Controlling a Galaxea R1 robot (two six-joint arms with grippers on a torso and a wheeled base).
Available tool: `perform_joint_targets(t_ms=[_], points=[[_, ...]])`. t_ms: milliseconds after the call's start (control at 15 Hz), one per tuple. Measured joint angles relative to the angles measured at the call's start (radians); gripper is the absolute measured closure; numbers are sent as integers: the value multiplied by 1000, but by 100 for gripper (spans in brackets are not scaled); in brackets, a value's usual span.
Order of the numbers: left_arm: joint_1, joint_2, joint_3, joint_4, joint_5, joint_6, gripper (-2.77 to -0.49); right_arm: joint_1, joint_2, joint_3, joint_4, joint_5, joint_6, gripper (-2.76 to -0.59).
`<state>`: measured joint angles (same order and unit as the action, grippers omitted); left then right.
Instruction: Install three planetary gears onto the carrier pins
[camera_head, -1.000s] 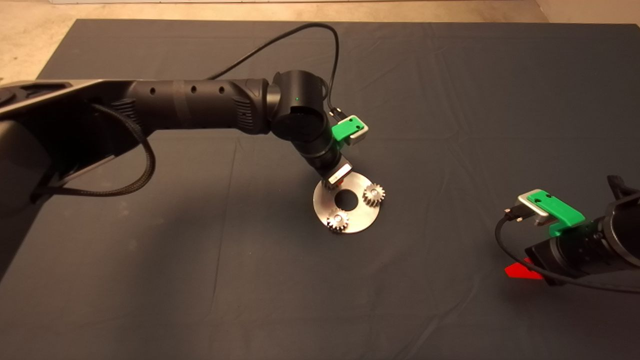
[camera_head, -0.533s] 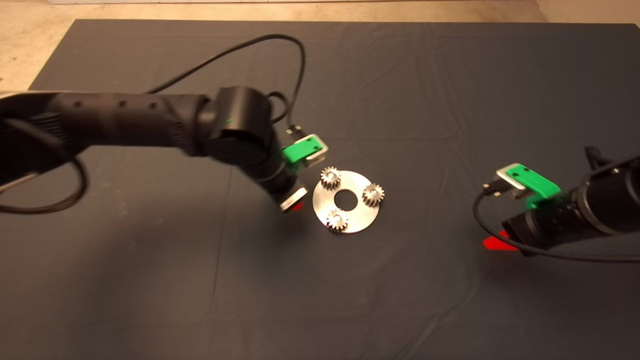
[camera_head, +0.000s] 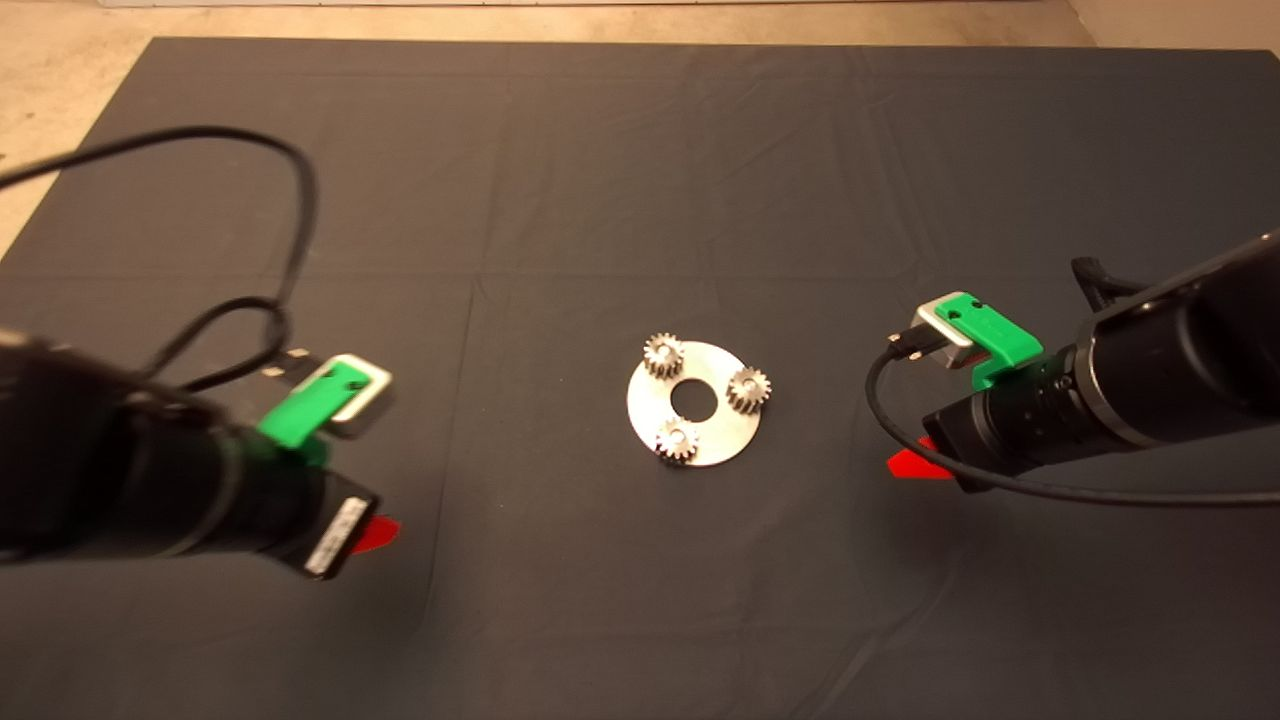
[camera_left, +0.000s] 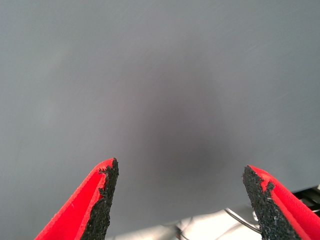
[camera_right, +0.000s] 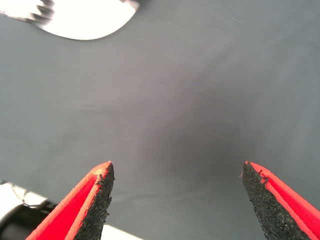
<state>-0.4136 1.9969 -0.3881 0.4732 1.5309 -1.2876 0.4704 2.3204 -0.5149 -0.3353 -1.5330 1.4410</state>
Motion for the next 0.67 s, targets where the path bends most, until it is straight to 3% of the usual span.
perform_joint_targets(t_ms=[67,133,333,467,533,667], points=[[0,-33,15,-6,6,-18,-175,6,8,13,0,8,29,-190],[0,-42,27,-13,6,-36,-175,7,8,30,5,6,63,-190],[0,-37,44,-24,-10,-61,-175,7,42,75,30,-2,193,-190],[4,-48,46,-34,-7,-79,-175,7,89,90,38,-1,241,-190],[18,-52,48,-37,-5,-82,-175,4,125,94,38,0,264,-190],[75,-50,50,-41,-7,-87,-175,-19,173,100,41,3,299,-190]])
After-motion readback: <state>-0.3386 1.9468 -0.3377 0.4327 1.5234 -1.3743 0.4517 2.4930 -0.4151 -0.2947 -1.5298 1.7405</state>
